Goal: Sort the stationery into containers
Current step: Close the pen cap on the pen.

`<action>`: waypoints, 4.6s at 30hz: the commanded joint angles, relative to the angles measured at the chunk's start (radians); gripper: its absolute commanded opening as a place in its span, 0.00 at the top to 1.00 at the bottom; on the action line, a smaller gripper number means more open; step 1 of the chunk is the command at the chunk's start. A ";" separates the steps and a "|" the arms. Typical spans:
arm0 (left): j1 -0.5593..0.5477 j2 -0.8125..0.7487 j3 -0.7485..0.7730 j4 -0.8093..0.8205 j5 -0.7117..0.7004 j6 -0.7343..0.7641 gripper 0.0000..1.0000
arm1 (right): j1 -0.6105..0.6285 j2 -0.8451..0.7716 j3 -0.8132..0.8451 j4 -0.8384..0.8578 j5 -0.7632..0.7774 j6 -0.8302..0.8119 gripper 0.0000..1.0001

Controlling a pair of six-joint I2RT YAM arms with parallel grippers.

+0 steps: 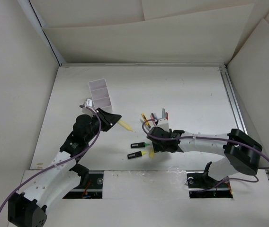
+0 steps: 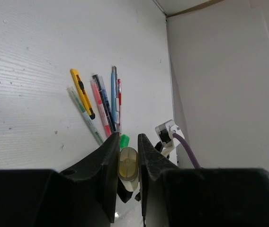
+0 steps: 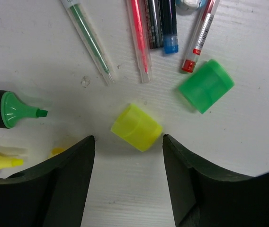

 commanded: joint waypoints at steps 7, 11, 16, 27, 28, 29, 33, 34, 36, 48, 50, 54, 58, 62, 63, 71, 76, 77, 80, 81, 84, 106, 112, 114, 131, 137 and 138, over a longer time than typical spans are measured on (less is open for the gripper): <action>0.005 -0.026 0.020 0.001 -0.018 0.022 1.00 | -0.046 -0.012 0.003 0.112 -0.014 -0.088 0.35; 0.005 -0.026 0.020 0.001 -0.018 0.022 1.00 | -0.056 -0.037 -0.018 0.156 -0.068 -0.111 0.35; 0.005 -0.016 0.020 0.001 -0.018 0.022 1.00 | -0.056 -0.046 -0.048 0.205 -0.192 -0.136 0.36; 0.005 -0.016 0.020 0.001 -0.018 0.022 1.00 | -0.056 -0.219 -0.025 0.078 -0.148 -0.125 0.35; 0.005 -0.016 0.020 0.001 -0.018 0.022 1.00 | -0.056 -0.256 -0.025 0.067 -0.148 -0.125 0.35; 0.005 -0.016 0.020 0.001 -0.018 0.022 1.00 | -0.056 -0.273 -0.025 0.058 -0.148 -0.116 0.35; 0.005 -0.016 0.020 0.001 -0.027 0.031 1.00 | -0.021 -0.296 -0.051 0.073 -0.249 -0.107 0.36; 0.005 -0.016 0.020 0.001 -0.027 0.031 1.00 | -0.007 -0.296 -0.064 0.086 -0.249 -0.096 0.38; 0.005 -0.016 0.020 -0.008 -0.036 0.031 1.00 | 0.029 -0.253 -0.074 0.110 -0.249 -0.064 0.43; 0.005 -0.026 0.020 -0.017 -0.045 0.031 1.00 | 0.169 -0.070 -0.028 0.141 -0.146 0.044 0.40; 0.005 -0.026 0.011 -0.017 -0.045 0.031 1.00 | 0.169 -0.038 -0.028 0.155 -0.137 0.054 0.40; 0.005 -0.026 0.011 -0.017 -0.045 0.031 1.00 | 0.188 -0.017 -0.009 0.146 -0.067 0.091 0.40; 0.005 -0.026 0.011 -0.017 -0.045 0.031 1.00 | 0.209 -0.006 0.000 0.094 0.002 0.119 0.43; 0.005 -0.026 0.011 -0.017 -0.045 0.031 1.00 | 0.209 -0.006 -0.018 0.054 0.035 0.145 0.48; 0.005 -0.026 0.011 -0.017 -0.045 0.031 1.00 | 0.209 -0.017 -0.028 0.054 0.035 0.154 0.52; 0.005 -0.035 0.011 -0.017 -0.045 0.031 1.00 | 0.209 -0.026 -0.051 0.083 0.035 0.154 0.63; 0.005 -0.035 0.011 -0.028 -0.045 0.031 1.00 | 0.218 -0.026 -0.060 0.092 0.035 0.154 0.71; 0.005 -0.035 0.011 -0.028 -0.045 0.031 1.00 | 0.218 -0.026 -0.069 0.092 0.035 0.154 0.72; 0.005 -0.035 0.011 -0.028 -0.026 0.031 1.00 | 0.243 -0.059 -0.058 0.071 0.061 0.145 0.80; 0.005 -0.024 0.011 -0.028 -0.025 0.031 1.00 | 0.243 -0.098 -0.058 0.057 0.061 0.125 0.81; 0.005 -0.015 0.031 -0.028 0.014 0.022 1.00 | 0.269 -0.215 -0.019 0.018 0.084 0.056 0.81; 0.005 0.074 0.093 0.018 0.283 -0.032 1.00 | 0.289 -0.368 0.127 0.184 -0.053 -0.416 0.81; 0.005 0.077 0.084 0.049 0.312 -0.041 1.00 | 0.289 -0.347 0.156 0.212 -0.086 -0.435 0.81; 0.005 0.077 0.084 0.049 0.312 -0.041 1.00 | 0.289 -0.337 0.156 0.212 -0.086 -0.435 0.81; 0.005 0.086 0.057 0.081 0.332 -0.041 1.00 | 0.289 -0.307 0.186 0.212 -0.065 -0.444 0.81; 0.005 0.086 0.057 0.059 0.332 -0.030 1.00 | 0.289 -0.307 0.195 0.202 -0.056 -0.453 0.81; 0.005 0.086 0.057 0.059 0.321 -0.030 1.00 | 0.289 -0.316 0.195 0.202 -0.056 -0.453 0.81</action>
